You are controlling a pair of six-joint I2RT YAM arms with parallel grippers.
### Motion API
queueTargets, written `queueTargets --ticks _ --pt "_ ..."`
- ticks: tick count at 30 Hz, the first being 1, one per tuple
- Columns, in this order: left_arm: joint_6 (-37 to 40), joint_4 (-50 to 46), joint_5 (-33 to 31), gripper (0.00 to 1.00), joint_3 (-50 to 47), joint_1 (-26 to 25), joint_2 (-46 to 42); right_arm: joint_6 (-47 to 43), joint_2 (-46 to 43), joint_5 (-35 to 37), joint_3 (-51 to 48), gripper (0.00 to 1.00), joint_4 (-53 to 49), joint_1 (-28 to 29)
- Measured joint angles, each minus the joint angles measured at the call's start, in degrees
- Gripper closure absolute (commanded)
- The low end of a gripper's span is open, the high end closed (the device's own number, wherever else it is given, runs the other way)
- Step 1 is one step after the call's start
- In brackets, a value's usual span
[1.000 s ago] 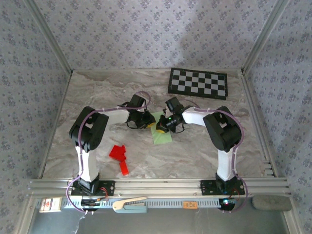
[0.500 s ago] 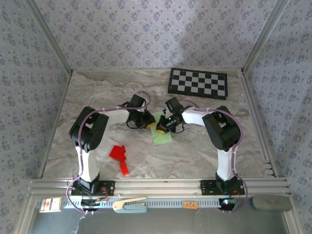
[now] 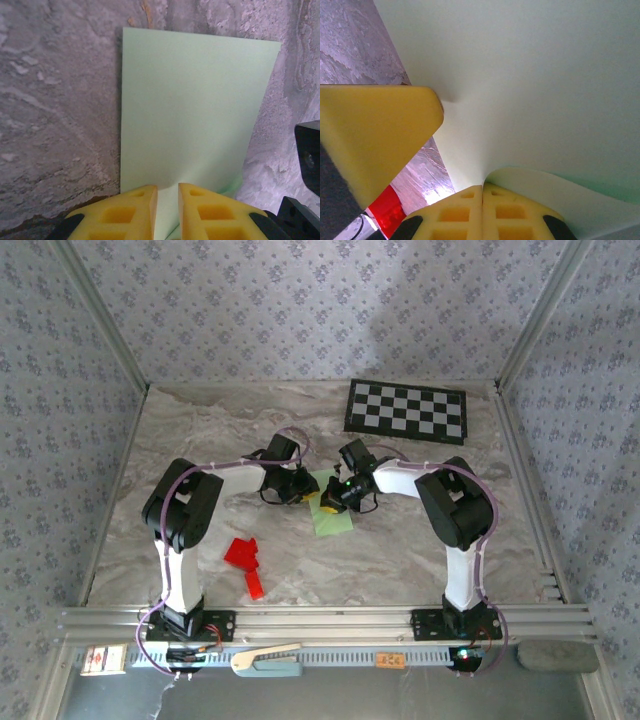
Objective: Fold a paper plane with a square sheet of paper (pick it up from the middle)
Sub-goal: Fold the triangle a second time at the center of the table.
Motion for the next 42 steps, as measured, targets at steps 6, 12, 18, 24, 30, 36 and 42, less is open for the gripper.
queueTargets --ticks 6,12,18,24,30,36,42 --pt "0.00 -1.44 -0.13 0.73 1.03 0.00 -0.04 -0.02 0.42 -0.02 0.79 0.92 -1.20 -0.04" --pt "0.02 -6.45 -1.73 0.67 4.09 0.70 -1.62 -0.02 1.07 -0.46 1.75 0.85 -2.38 -0.15" --pt "-0.44 -8.07 -4.59 0.62 3.85 4.24 -7.63 -0.09 1.09 -0.90 2.29 0.70 -2.58 -0.15" --pt "-1.40 -7.23 -6.05 0.58 -1.05 5.68 -13.38 -0.33 1.05 -2.16 3.08 0.54 -2.47 -0.13" --pt "-3.17 -5.31 -5.81 0.60 -5.70 5.53 -14.73 -0.24 1.05 -2.40 3.23 0.56 -2.45 -0.13" --pt "-4.48 -3.80 -4.52 0.77 -7.43 4.07 -14.73 -0.28 1.11 -1.18 3.21 0.77 -3.63 -0.17" --pt "-4.85 -2.40 -2.91 0.88 -7.50 0.55 -14.62 -0.42 1.68 -0.55 3.21 0.88 -4.83 -0.50"
